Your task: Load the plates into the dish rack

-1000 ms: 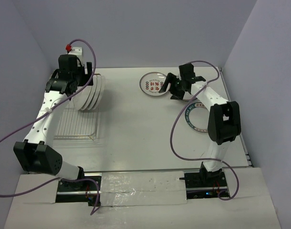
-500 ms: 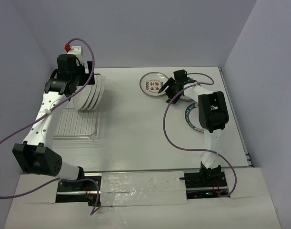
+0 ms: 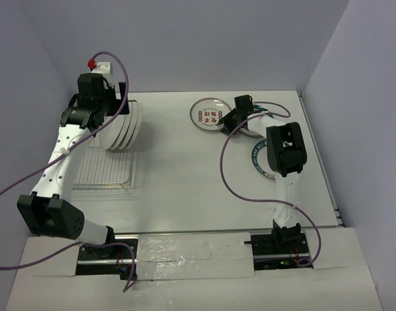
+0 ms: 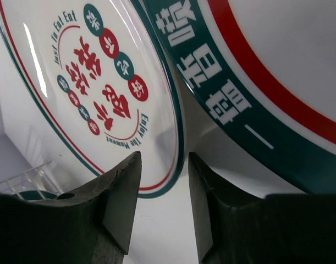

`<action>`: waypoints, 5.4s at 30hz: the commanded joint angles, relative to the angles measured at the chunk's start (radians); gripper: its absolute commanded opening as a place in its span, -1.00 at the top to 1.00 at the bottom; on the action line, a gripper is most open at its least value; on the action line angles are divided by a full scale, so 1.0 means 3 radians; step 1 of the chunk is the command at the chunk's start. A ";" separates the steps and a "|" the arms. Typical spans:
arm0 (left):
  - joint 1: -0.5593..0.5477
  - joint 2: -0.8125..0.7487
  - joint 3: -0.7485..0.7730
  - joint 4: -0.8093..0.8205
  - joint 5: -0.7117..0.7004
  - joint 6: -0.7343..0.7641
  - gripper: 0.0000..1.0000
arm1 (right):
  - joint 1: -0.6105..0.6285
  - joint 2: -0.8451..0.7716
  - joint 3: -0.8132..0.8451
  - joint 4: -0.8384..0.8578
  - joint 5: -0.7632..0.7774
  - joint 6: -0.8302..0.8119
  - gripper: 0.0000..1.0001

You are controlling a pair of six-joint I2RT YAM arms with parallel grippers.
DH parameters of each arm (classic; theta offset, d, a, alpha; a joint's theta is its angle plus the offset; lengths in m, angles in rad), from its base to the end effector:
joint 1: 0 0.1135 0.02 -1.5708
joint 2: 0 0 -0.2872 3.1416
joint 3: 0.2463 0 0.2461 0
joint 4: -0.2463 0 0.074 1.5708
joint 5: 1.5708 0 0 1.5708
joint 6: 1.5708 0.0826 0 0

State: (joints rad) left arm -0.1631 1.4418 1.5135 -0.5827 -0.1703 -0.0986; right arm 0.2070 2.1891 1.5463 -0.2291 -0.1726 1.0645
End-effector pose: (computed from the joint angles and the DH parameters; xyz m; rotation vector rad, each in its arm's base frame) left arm 0.3500 -0.0434 0.3993 -0.0367 2.0734 0.0170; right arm 0.4996 0.1194 0.1335 0.9987 2.3805 0.7379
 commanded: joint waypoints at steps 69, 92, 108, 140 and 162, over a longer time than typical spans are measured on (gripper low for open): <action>0.0088 -0.0423 0.0748 -0.0236 0.1111 -0.0051 1.00 | 0.0569 -0.2276 -0.0031 -0.0162 -0.1930 -0.2306 -1.00; 0.0145 -0.0164 -0.0136 0.0925 -0.1115 0.1888 1.00 | 0.0174 -0.2076 0.0000 -0.0520 -0.1649 -0.2500 -1.00; 0.0242 0.0328 -0.0269 0.1027 -0.0792 0.1996 1.00 | 0.0113 -0.2051 -0.0133 -0.0494 -0.1797 -0.2480 -1.00; 0.0329 0.0548 -0.0316 0.0787 -0.0501 0.1398 0.03 | 0.0072 -0.1995 -0.0149 -0.0505 -0.1802 -0.2551 -1.00; 0.0303 -0.0111 0.0018 0.0581 0.1002 0.0191 -0.98 | -0.0592 -0.1428 0.0341 -0.0938 -0.1046 -0.2945 -1.00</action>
State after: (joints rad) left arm -0.0685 1.4868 1.5738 -0.4957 0.0376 0.0349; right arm 0.0917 1.7157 1.5612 -0.4576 -0.5613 0.2401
